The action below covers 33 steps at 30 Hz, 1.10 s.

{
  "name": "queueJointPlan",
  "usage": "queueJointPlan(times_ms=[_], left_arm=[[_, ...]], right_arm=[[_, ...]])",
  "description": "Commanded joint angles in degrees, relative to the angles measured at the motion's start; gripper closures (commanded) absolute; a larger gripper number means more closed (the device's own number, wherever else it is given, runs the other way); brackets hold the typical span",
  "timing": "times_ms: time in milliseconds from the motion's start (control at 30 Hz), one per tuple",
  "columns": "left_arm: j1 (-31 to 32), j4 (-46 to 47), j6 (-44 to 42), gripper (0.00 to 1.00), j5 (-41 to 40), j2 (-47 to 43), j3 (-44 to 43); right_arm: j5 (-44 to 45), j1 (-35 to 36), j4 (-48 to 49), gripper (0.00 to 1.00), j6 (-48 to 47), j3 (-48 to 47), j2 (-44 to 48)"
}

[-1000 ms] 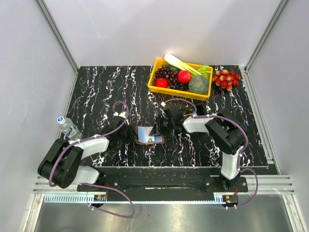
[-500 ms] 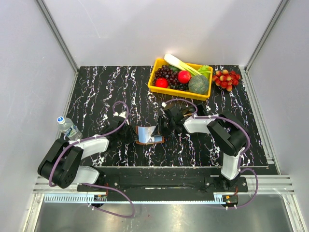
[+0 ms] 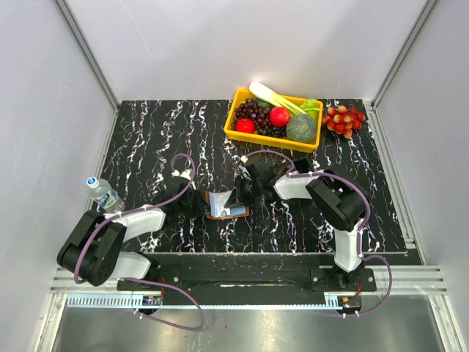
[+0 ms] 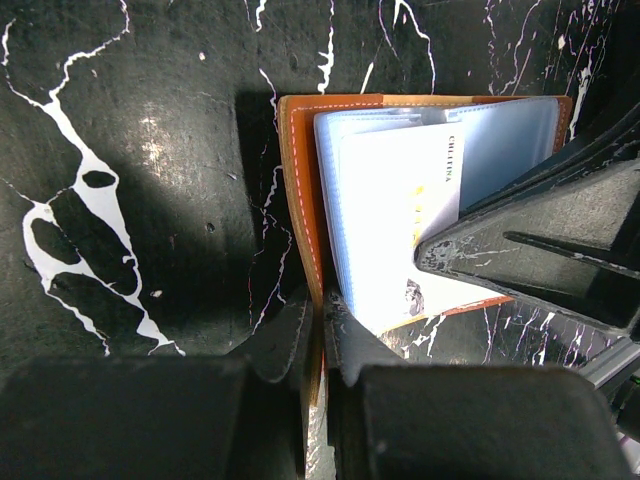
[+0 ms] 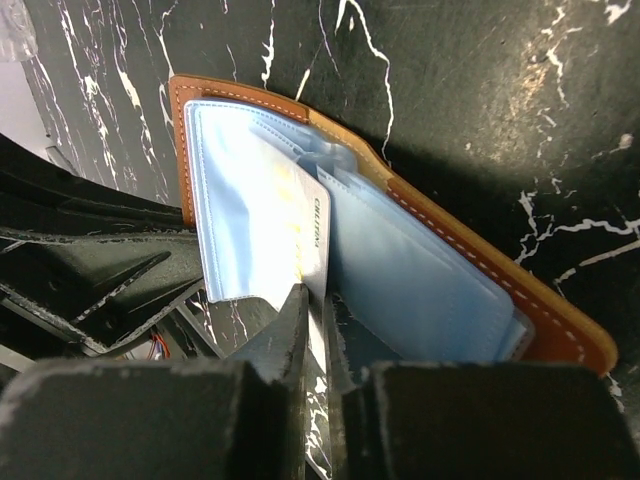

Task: Put the credit cards into the card holder
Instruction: Insert the credit card into the card holder.

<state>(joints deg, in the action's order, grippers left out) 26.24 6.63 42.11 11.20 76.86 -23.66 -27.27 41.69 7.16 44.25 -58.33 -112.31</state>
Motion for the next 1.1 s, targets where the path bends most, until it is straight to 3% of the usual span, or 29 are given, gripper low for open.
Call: queueJointPlan(times_ms=[0,133,300,433,600,767,867,967,1067], left_arm=[[0.30,-5.49,-1.15,1.00,-3.20,1.54,2.57],[0.30,-5.58,-1.15,1.00,-3.47,1.89,2.48],[0.30,-5.05,-1.06,1.00,-3.12,2.07,2.66],[0.30,-4.79,-1.24,1.00,-2.85,2.42,2.65],[0.30,-4.70,-1.33,1.00,-2.68,2.15,2.74],[0.30,-4.61,-1.33,1.00,-2.59,2.15,2.74],[0.30,-4.61,-1.33,1.00,-2.50,2.24,2.74],[0.30,-4.52,-1.41,1.00,-2.33,2.33,2.66],[0.30,-4.26,-1.50,1.00,-2.06,2.50,2.66]], right_arm=[[2.56,2.08,-6.71,0.84,-2.23,0.14,-0.46],[7.13,1.38,-10.67,0.76,-2.94,1.19,2.09],[10.03,0.50,-10.59,0.76,-2.59,3.39,5.87],[9.34,0.50,-10.15,0.76,-2.76,2.87,6.05],[8.81,0.41,-9.44,0.65,-2.41,2.86,5.52],[10.21,0.41,-9.70,0.64,-1.97,3.04,6.32],[10.66,0.41,-9.62,0.72,-1.80,3.04,6.23],[9.26,0.50,-8.48,0.86,-1.80,2.61,5.61],[7.58,0.50,-7.69,0.91,-1.54,2.08,4.56]])
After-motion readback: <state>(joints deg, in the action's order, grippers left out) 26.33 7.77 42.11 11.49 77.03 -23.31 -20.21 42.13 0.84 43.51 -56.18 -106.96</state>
